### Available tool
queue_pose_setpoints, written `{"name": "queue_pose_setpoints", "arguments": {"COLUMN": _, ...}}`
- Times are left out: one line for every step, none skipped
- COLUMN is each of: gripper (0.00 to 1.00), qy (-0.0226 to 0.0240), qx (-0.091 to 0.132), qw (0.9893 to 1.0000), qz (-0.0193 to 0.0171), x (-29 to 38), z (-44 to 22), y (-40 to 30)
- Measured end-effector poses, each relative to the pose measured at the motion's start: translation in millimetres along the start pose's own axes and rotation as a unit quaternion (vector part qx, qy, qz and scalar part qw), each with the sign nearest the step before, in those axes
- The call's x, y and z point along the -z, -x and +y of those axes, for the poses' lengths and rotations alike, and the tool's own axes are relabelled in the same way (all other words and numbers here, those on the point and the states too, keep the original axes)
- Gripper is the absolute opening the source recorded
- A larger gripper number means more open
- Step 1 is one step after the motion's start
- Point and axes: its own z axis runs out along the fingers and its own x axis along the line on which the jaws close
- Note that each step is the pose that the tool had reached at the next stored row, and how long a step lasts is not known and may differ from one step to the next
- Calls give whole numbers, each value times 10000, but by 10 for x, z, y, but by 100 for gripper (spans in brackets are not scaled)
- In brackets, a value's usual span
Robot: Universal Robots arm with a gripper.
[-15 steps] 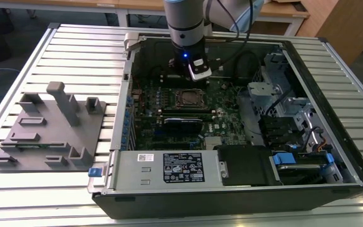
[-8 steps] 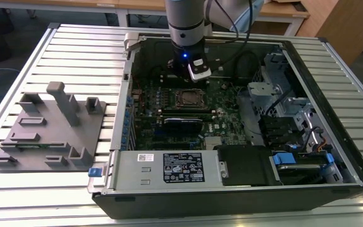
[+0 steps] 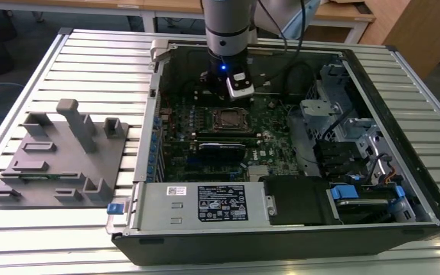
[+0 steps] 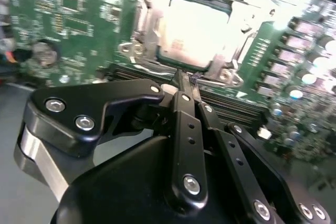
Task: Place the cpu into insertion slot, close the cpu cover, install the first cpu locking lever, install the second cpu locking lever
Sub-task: 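Install the first cpu locking lever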
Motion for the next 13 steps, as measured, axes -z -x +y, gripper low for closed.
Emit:
{"name": "queue_pose_setpoints", "arguments": {"gripper": 10, "qy": -11, "qx": -3, "qw": 10000, "qz": 34, "x": 0, "z": 0, "y": 0}}
{"name": "queue_pose_setpoints", "arguments": {"gripper": 10, "qy": -12, "qx": -4, "qw": 10000, "qz": 36, "x": 1, "z": 0, "y": 0}}
{"name": "queue_pose_setpoints", "arguments": {"gripper": 10, "qy": -13, "qx": -4, "qw": 10000, "qz": 37, "x": 1, "z": -1, "y": 0}}
{"name": "queue_pose_setpoints", "arguments": {"gripper": 10, "qy": -13, "qx": -4, "qw": 10000, "qz": 39, "x": 0, "z": -1, "y": 0}}
{"name": "queue_pose_setpoints", "arguments": {"gripper": 10, "qy": -12, "qx": -4, "qw": 10000, "qz": 40, "x": 0, "z": 0, "y": 0}}
{"name": "queue_pose_setpoints", "arguments": {"gripper": 10, "qy": -13, "qx": -4, "qw": 10000, "qz": 41, "x": 0, "z": 0, "y": 0}}
{"name": "queue_pose_setpoints", "arguments": {"gripper": 10, "qy": -13, "qx": -4, "qw": 10000, "qz": 42, "x": 0, "z": 0, "y": 0}}
{"name": "queue_pose_setpoints", "arguments": {"gripper": 10, "qy": -14, "qx": 2, "qw": 10000, "qz": 42, "x": -1, "z": 0, "y": 0}}
{"name": "queue_pose_setpoints", "arguments": {"gripper": 10, "qy": -16, "qx": 14, "qw": 10000, "qz": 43, "x": -2, "z": 0, "y": 1}}
{"name": "queue_pose_setpoints", "arguments": {"gripper": 10, "qy": -19, "qx": 35, "qw": 10000, "qz": 44, "x": -3, "z": 1, "y": 2}}
{"name": "queue_pose_setpoints", "arguments": {"gripper": 10, "qy": -22, "qx": 64, "qw": 10000, "qz": 46, "x": -4, "z": 0, "y": 2}}
{"name": "queue_pose_setpoints", "arguments": {"gripper": 10, "qy": -21, "qx": 103, "qw": 9999, "qz": 50, "x": -6, "z": 0, "y": 2}}
{"name": "queue_pose_setpoints", "arguments": {"gripper": 10, "qy": -20, "qx": 152, "qw": 9999, "qz": 56, "x": -9, "z": -1, "y": 2}}
